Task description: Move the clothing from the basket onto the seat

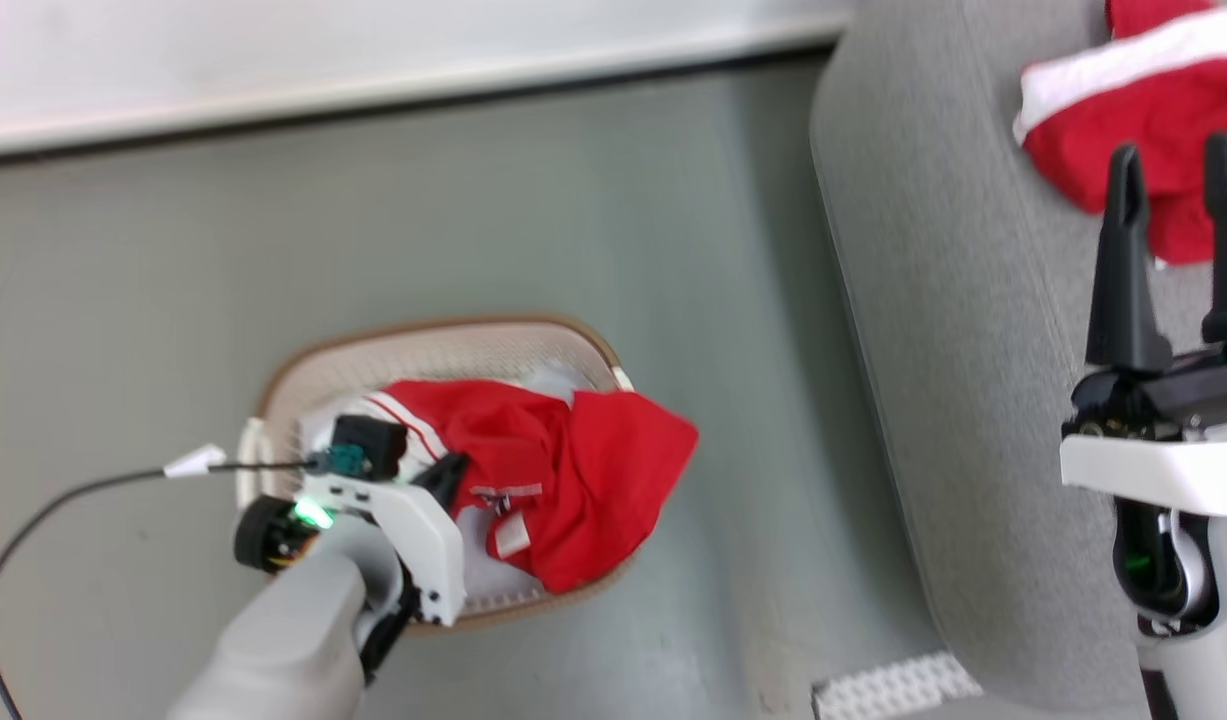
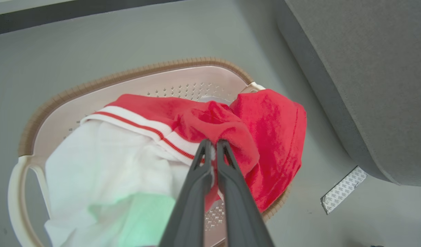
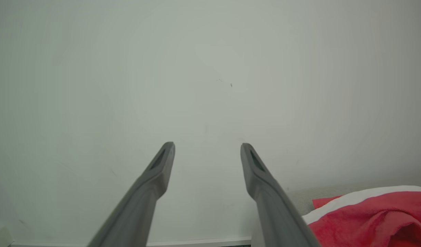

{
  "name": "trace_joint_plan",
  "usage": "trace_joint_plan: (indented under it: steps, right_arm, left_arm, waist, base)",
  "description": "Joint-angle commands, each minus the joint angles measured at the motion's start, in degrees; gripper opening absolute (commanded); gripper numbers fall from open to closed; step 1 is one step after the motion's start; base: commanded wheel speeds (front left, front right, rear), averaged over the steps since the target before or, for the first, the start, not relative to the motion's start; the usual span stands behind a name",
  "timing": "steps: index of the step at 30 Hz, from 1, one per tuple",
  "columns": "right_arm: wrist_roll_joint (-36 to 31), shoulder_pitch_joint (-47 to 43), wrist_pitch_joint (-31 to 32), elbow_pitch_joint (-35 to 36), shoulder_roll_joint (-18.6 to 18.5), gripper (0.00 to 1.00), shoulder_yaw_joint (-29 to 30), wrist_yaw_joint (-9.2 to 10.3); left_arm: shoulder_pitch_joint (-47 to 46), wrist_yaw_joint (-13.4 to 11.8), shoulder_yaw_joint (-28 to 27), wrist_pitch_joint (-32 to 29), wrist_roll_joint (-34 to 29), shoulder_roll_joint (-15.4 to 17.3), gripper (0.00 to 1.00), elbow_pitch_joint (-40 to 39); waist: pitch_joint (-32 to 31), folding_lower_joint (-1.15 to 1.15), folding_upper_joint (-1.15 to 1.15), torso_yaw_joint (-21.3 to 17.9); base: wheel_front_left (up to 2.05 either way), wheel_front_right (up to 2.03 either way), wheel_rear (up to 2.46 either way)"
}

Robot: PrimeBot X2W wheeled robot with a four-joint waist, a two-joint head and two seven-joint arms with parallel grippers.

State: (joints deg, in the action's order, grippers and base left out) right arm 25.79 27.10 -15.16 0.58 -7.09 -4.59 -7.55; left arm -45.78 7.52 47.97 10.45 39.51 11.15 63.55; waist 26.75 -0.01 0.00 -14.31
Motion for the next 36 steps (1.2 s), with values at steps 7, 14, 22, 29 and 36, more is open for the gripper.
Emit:
trace_joint_plan:
  steps: [7,14,22,29,36]
  right_arm:
    - [0.4,-4.8,0.0,-2.0,-1.3,1.0,0.8,0.13]
    - [0.6,-9.0,0.0,-3.4,-2.0,1.0,1.1,0.13]
    - [1.0,-13.7,0.0,-4.8,-2.0,1.0,1.2,0.13]
    - [1.3,-16.6,0.0,-5.5,-1.2,1.0,0.3,0.13]
    - [1.5,-17.6,0.0,-5.9,-1.3,1.0,-0.6,0.13]
  left_arm:
    - [3.5,-0.1,3.0,3.5,2.6,-0.6,0.0,-3.0]
    - [5.2,-0.1,3.4,4.8,3.0,0.1,0.0,-7.7]
    - [6.3,-1.6,0.5,4.7,-1.9,1.9,0.0,-18.5]
    - [7.3,-3.0,-2.3,4.7,-3.4,3.4,0.0,-27.8]
    - [6.2,-4.9,-3.1,4.4,-4.2,5.0,0.0,-34.9]
  waist:
    - [-11.5,0.01,0.0,5.7]
    - [-18.3,0.01,0.0,8.7]
    - [-24.2,0.01,0.0,11.8]
    - [-26.8,0.01,0.0,13.3]
    - [-27.5,0.01,0.0,13.3]
  base:
    - [0.0,0.0,0.0]
    - [0.0,0.0,0.0]
    - [0.0,0.0,0.0]
    - [0.0,0.0,0.0]
    - [0.0,0.0,0.0]
